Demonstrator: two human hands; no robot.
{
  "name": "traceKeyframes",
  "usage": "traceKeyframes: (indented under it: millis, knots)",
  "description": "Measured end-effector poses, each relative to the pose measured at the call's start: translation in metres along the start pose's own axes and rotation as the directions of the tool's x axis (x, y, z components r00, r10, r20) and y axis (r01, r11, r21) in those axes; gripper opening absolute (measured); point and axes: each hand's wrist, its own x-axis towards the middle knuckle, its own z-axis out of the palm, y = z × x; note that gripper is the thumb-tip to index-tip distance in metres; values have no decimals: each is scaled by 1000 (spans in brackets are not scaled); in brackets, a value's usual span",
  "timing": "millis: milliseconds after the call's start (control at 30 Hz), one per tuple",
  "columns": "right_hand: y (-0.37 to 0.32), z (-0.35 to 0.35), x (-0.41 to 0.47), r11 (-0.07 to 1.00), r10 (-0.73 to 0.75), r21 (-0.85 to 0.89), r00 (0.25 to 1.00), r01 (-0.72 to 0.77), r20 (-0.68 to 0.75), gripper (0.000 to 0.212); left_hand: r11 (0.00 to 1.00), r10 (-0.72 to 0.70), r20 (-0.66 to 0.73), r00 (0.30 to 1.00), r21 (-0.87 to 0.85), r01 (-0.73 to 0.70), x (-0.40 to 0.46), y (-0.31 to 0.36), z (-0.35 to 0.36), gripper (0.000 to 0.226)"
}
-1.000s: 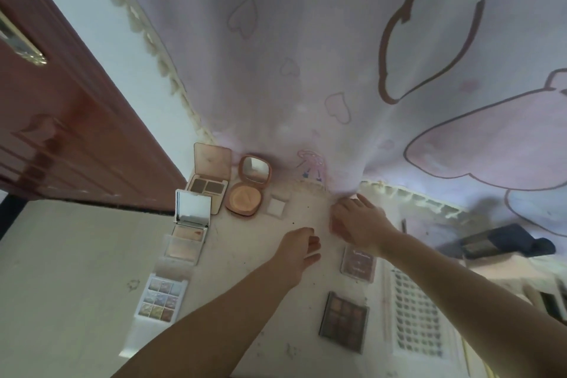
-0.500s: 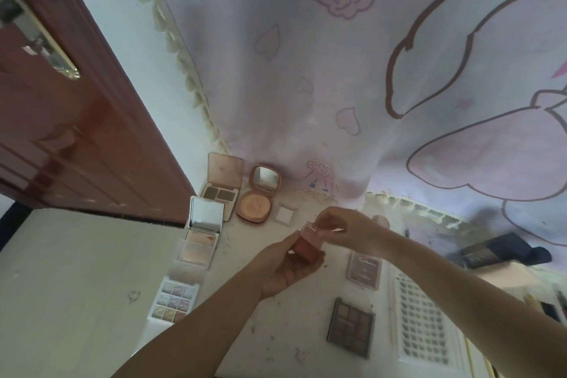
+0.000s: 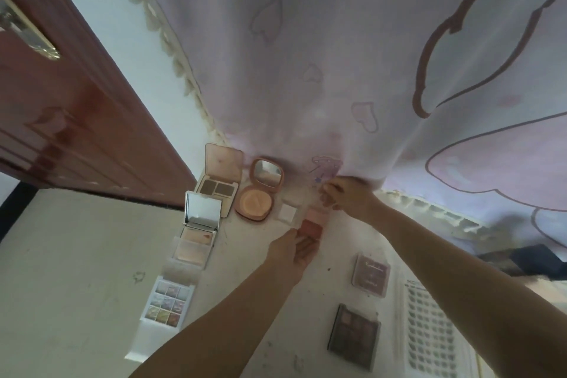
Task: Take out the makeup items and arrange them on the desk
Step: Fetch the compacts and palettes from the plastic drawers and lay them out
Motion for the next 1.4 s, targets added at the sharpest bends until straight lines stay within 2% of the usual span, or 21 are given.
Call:
traceKeyframes:
  millis: [167, 267, 333, 400, 467, 500, 633, 700, 767, 867, 967, 1000, 1067, 1200, 1333, 1400]
  knots:
    - [0, 4, 10, 983, -93, -161, 995, 87, -31, 26, 999, 5, -68, 998, -52, -9, -1, 2, 9, 21]
    - [-3, 6, 11, 966, -126, -230, 992, 118, -19, 20, 999, 1, -64, 998, -54, -4, -1, 4, 11, 20]
    - [-3, 4, 8, 934, -126, -340, 991, 106, -39, 14, 1000, 2, -41, 999, -28, -3, -4, 4, 8, 20]
    - [8, -4, -3, 886, -134, -452, 990, 101, -43, 22, 998, -4, -11, 1000, 57, 5, -7, 1, 3, 19]
    - [23, -12, -30, 820, -136, -563, 991, 105, -14, 42, 979, -32, 26, 999, 200, 26, -12, -8, -3, 16]
    - [31, -16, -47, 768, -129, -632, 992, 101, 1, 44, 956, -48, 46, 998, 292, 33, -14, -14, -5, 16]
    - [70, -5, -115, 608, -60, -786, 994, 112, 95, 46, 774, -62, 139, 988, 632, -41, -18, -40, -1, 20]
    - [90, 7, -129, 548, -86, -829, 993, 113, 78, 53, 682, -50, 186, 981, 724, -103, -20, -47, 5, 17]
    - [99, 12, -130, 554, -126, -827, 992, 90, 23, 49, 631, -39, 211, 977, 763, -140, -23, -50, 10, 22]
    - [90, 15, -132, 672, -163, -736, 986, 84, -36, 43, 656, -67, 208, 976, 746, -115, -25, -47, 4, 20]
    - [63, 29, -141, 846, -265, -488, 963, 215, -36, 24, 799, -211, 258, 943, 601, 14, -34, -32, -14, 28]
    - [52, 34, -144, 870, -296, -425, 954, 251, -43, 21, 845, -254, 300, 919, 531, 60, -40, -25, -22, 32]
    - [33, 46, -147, 871, -346, -381, 938, 310, -27, 23, 893, -281, 371, 885, 440, 99, -50, -11, -38, 42]
    - [5, 70, -139, 856, -353, -368, 930, 364, 100, 29, 948, -224, 419, 880, 304, 97, -63, 15, -74, 54]
    - [-22, 86, -123, 859, -345, -354, 929, 369, 132, 14, 968, -209, 407, 889, 217, 128, -70, 32, -102, 46]
    - [-30, 92, -121, 839, -337, -378, 920, 391, 203, 20, 979, -180, 408, 895, 165, 121, -72, 34, -105, 40]
